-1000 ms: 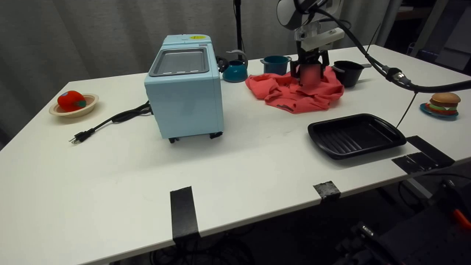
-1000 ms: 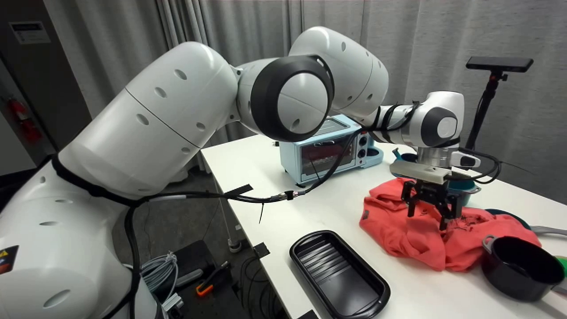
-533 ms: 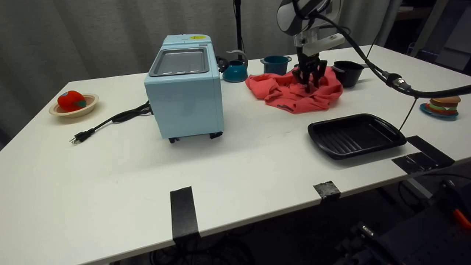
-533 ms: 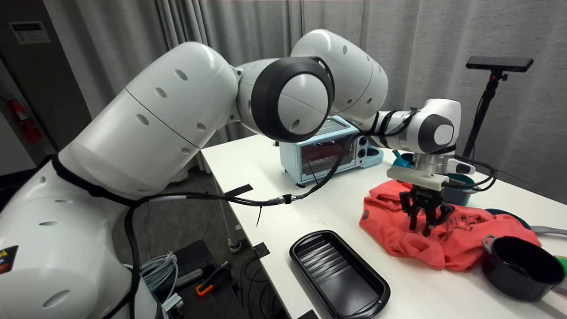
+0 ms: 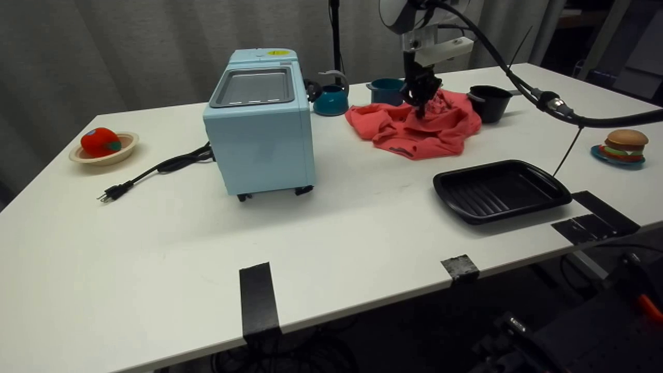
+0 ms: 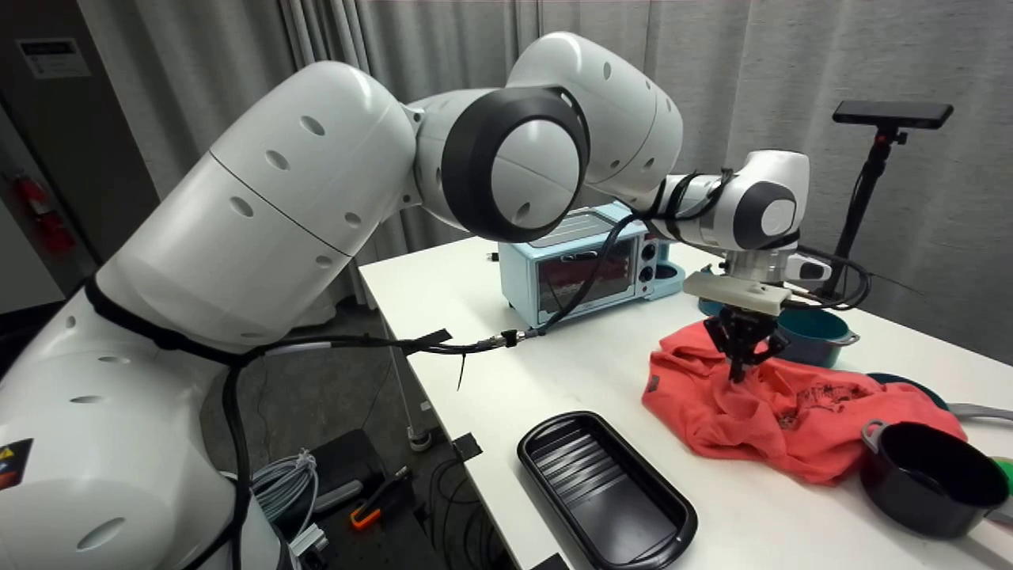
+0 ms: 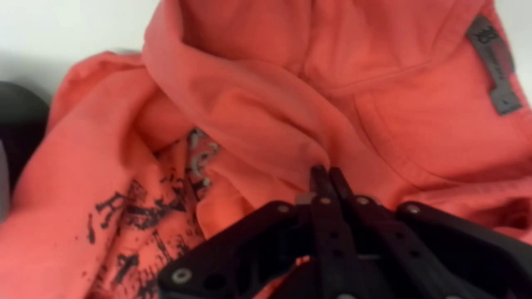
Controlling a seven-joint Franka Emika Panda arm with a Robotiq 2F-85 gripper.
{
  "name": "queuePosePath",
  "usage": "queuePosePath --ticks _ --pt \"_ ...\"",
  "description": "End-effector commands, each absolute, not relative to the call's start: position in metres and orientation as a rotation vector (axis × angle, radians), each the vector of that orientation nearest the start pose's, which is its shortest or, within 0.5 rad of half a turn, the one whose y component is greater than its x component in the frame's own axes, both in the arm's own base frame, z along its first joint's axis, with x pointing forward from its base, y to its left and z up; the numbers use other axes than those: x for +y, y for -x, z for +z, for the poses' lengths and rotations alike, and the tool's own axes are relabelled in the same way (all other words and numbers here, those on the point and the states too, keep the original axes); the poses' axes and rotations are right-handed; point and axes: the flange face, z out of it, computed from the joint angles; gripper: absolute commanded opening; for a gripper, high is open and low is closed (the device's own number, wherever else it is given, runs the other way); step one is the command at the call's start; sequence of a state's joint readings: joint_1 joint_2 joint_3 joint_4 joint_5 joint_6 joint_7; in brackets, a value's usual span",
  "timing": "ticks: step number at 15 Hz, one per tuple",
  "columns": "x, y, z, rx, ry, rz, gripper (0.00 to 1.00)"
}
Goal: Unfold the shirt
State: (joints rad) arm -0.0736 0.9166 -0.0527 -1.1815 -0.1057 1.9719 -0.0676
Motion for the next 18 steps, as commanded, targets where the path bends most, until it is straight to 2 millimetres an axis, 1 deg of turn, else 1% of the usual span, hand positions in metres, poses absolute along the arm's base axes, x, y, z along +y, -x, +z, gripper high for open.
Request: queuePosePath --ticks 1,3,5,6,7,8,10,13,15,18 --pt "-0.055 -0.741 0.26 -0.152 3.139 0.115 0.01" --pt "-0.029 -0.74 0.28 -0.212 3.067 0.05 0.01" --pt "-0.008 -0.737 0.305 -0.272 3.011 -0.041 0.01" --pt "-0.002 -0.733 0.32 -0.297 3.002 -0.068 0.01" --pt "0.0 -0.728 0.332 -0.329 2.998 -0.065 0.01" --pt "-0.003 -0.721 0.343 -0.356 3.018 -0.031 0.01" --pt "-0.015 -0.703 0.36 -0.365 3.053 0.052 0.01" --pt "-0.051 -0.666 0.373 -0.268 3.113 0.281 0.01" --pt "-0.079 -0.64 0.37 -0.184 3.151 0.459 0.01" --pt "-0.118 -0.601 0.349 -0.071 3.155 0.729 0.01"
